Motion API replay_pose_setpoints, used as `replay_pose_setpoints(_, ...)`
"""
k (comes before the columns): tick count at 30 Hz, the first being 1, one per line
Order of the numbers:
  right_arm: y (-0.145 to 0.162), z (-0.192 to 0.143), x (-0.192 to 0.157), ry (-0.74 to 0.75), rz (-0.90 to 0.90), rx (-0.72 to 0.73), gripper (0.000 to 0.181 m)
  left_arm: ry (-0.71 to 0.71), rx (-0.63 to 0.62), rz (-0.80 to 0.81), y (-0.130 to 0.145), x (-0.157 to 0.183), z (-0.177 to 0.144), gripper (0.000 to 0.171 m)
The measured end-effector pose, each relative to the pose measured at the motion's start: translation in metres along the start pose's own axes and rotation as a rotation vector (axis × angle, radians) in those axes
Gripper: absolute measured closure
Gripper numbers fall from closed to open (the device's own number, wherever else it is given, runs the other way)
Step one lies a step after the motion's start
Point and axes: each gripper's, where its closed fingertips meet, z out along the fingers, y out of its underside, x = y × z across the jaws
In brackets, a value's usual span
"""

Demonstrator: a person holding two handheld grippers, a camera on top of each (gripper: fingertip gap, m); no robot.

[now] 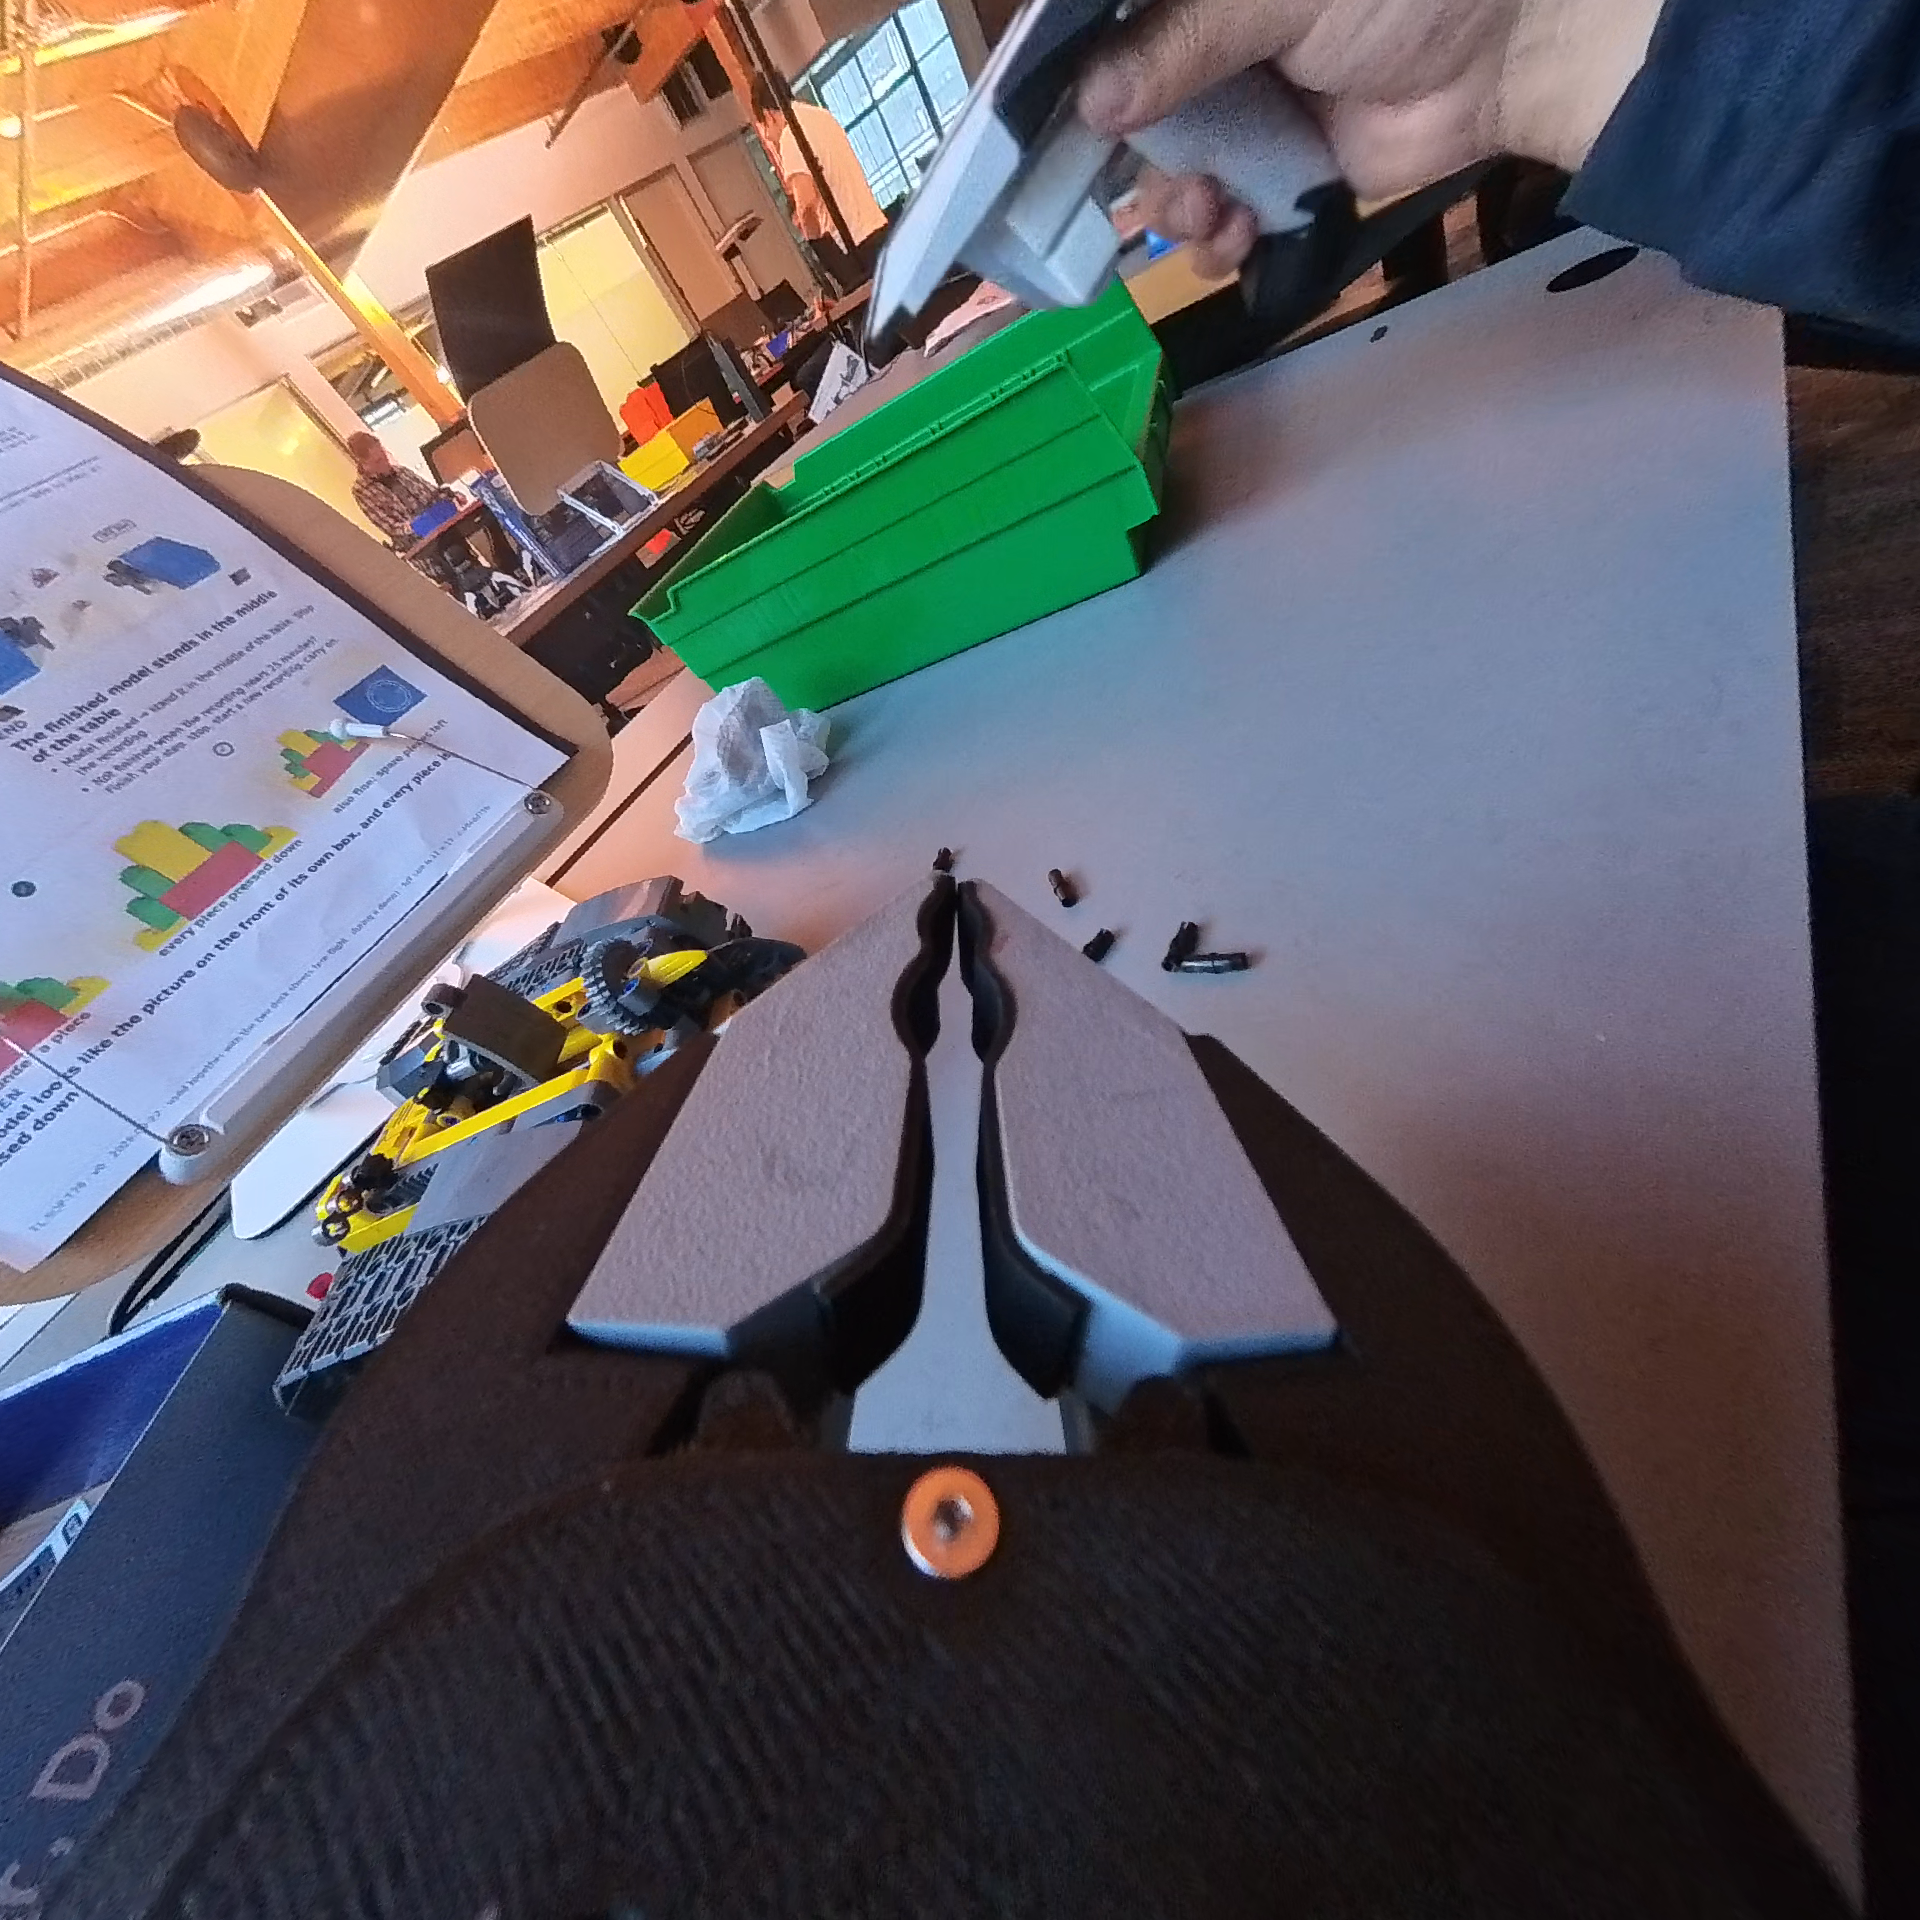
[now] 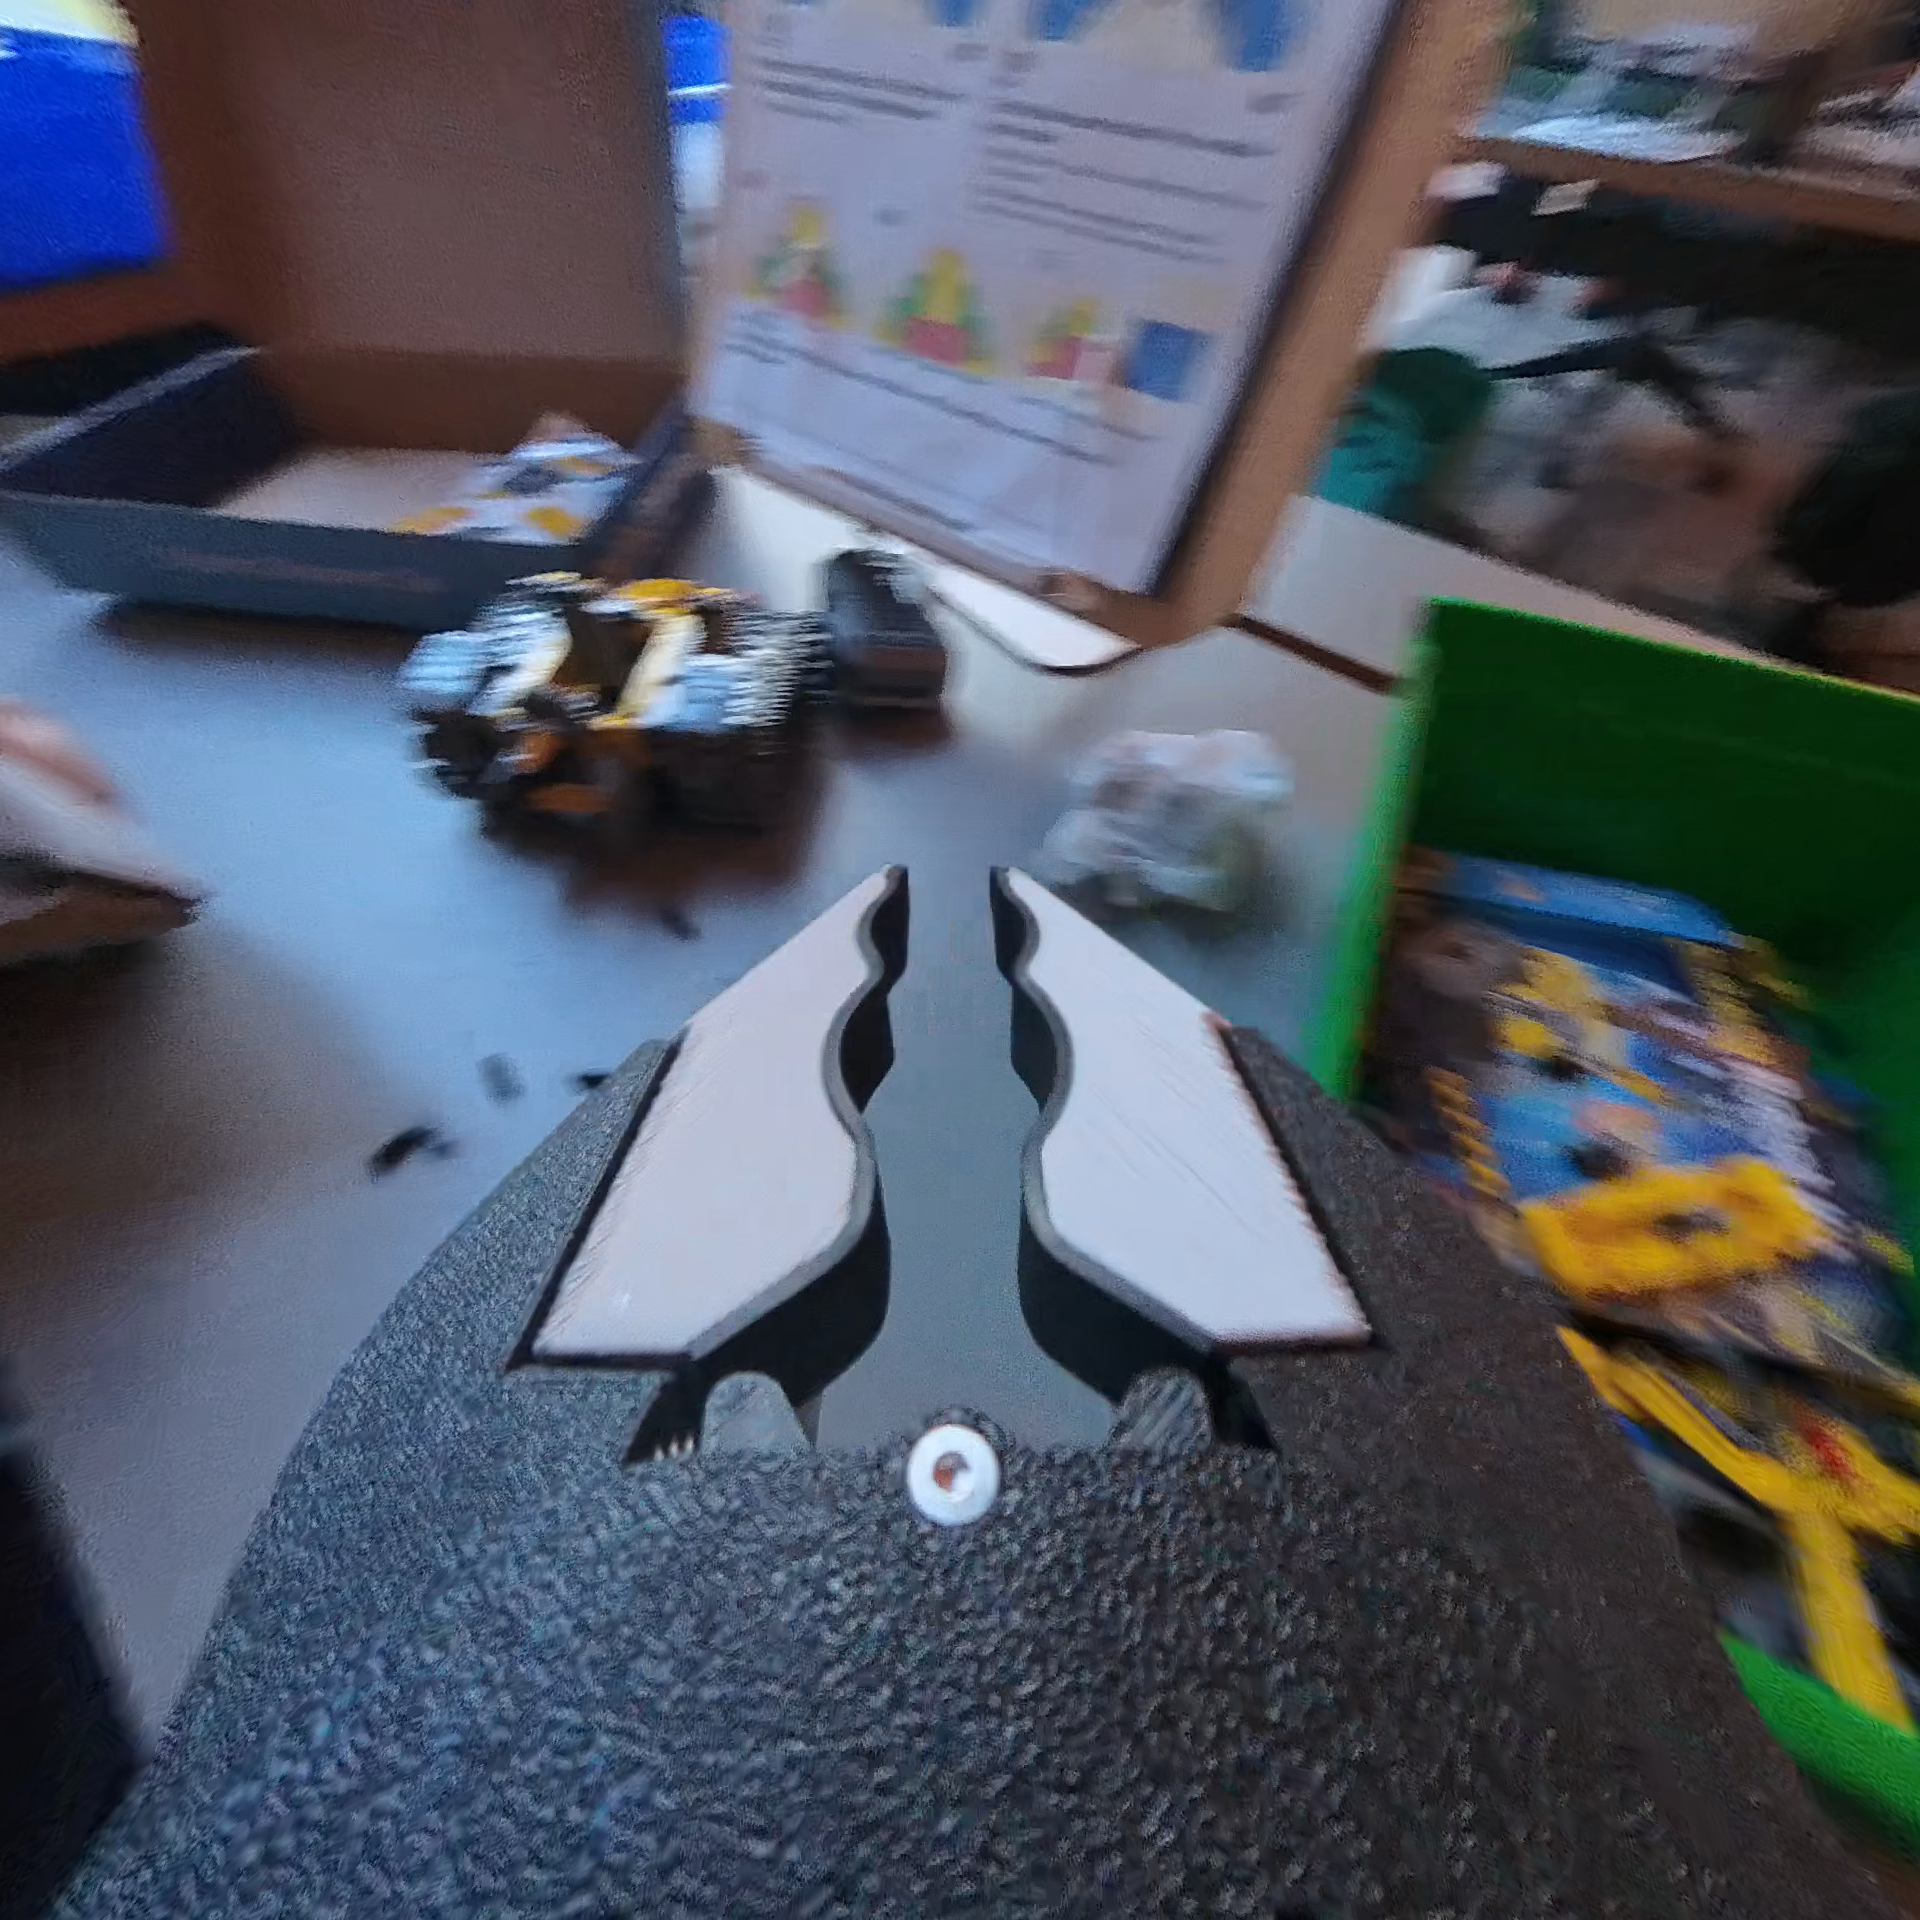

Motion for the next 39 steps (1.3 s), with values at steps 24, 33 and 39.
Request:
replay_pose_setpoints(24,0.09,0.066,-0.165,-0.626,-0.272,-0.359,0.152,-0.01,-0.021,0.011,0.003,0.0,0.002,0.171)
replay_pose_setpoints(33,0.118,0.066,-0.175,-0.649,-0.381,-0.46,0.137,-0.017,-0.023,0.025,0.003,0.0,0.003,0.171)
replay_pose_setpoints(39,0.128,0.071,-0.172,-0.629,-0.397,-0.505,0.131,-0.013,-0.026,0.027,0.003,0.001,0.003,0.171)
